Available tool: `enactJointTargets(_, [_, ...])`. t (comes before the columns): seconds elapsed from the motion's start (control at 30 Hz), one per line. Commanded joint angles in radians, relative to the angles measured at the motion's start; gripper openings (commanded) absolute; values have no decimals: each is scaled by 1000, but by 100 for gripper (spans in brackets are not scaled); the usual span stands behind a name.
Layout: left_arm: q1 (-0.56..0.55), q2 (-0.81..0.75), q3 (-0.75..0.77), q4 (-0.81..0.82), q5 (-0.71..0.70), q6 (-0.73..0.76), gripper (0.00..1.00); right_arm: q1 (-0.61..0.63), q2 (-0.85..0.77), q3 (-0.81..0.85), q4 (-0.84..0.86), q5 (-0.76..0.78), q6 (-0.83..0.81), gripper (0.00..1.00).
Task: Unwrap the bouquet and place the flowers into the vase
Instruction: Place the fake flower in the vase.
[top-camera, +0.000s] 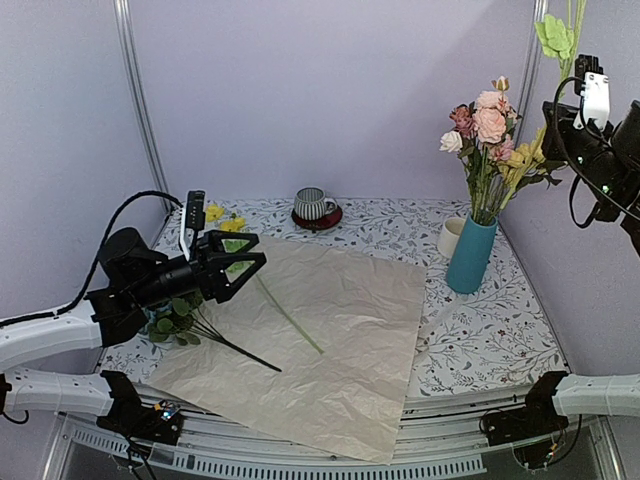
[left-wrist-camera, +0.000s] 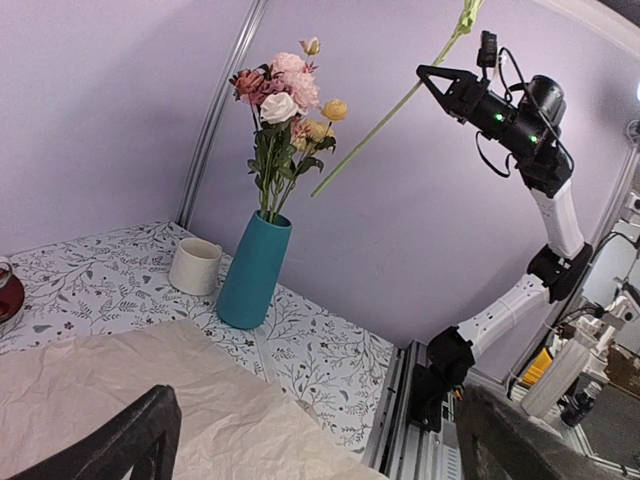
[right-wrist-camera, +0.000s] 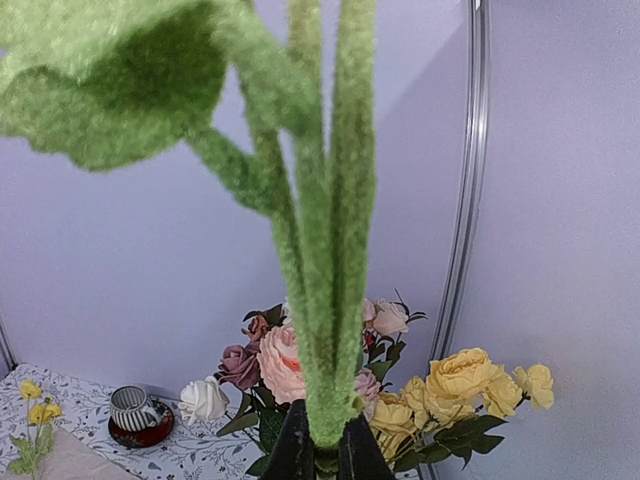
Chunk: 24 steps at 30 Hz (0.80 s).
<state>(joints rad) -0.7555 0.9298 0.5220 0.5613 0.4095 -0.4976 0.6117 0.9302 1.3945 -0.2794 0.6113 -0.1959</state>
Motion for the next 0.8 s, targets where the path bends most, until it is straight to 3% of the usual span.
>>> enactJointTargets(0.0, [-9,-7,-17,5,2,13,98,-8,28,-4,-1,-22,9,2])
enactJointTargets(0.17, [-10,-26,-25,-2,-3,18,98,-47,55,-44,54,-70,21,2])
enactJointTargets(0.5, [-9,-58,-33,-19,-16,32,98,-239,103,-88,112,-262,106,2])
enactJointTargets(0.77, [-9,-52,-28,-21,-15,36,98,-384,145,-218,159,-420,232,2])
